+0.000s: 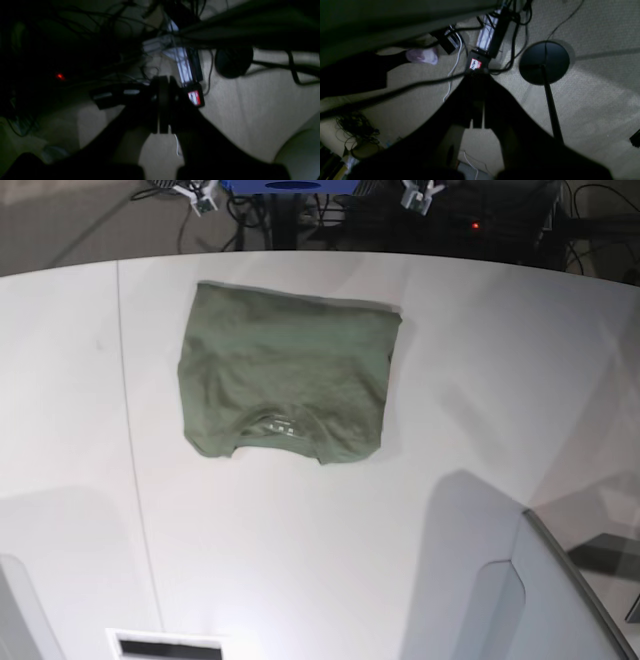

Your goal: Layout the t-shirt on the table in an organized manner, then fold the t-shirt properly

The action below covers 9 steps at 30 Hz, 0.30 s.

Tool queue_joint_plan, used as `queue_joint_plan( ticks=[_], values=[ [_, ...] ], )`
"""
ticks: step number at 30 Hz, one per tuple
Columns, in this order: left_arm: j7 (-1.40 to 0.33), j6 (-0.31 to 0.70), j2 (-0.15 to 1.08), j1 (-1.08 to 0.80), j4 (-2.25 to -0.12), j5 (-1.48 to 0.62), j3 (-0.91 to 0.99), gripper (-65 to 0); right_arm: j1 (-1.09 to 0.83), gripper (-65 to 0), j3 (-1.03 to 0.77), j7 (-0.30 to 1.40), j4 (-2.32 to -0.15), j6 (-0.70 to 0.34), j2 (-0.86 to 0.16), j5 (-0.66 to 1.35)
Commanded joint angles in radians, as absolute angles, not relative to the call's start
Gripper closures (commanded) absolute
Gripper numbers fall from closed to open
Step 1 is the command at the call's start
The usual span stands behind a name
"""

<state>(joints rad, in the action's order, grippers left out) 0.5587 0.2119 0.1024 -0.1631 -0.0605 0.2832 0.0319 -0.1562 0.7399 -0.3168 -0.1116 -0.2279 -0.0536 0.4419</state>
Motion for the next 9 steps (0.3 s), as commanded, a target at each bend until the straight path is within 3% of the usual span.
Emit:
queue_joint_plan(
  ticks=[1,9],
  values=[
    [0.565,0.216,0.102,-0.179,-0.045,0.286,0.031,0.0,-0.166,0.0,0.740,-0.320,-0.111,-0.232,-0.068,0.440],
    [0.565,0.214,0.082,-0.191,-0.038,0.278,0.041,0.0,-0.171,0.0,0.743,-0.320,-0.111,-0.232,-0.125,0.438]
  ],
)
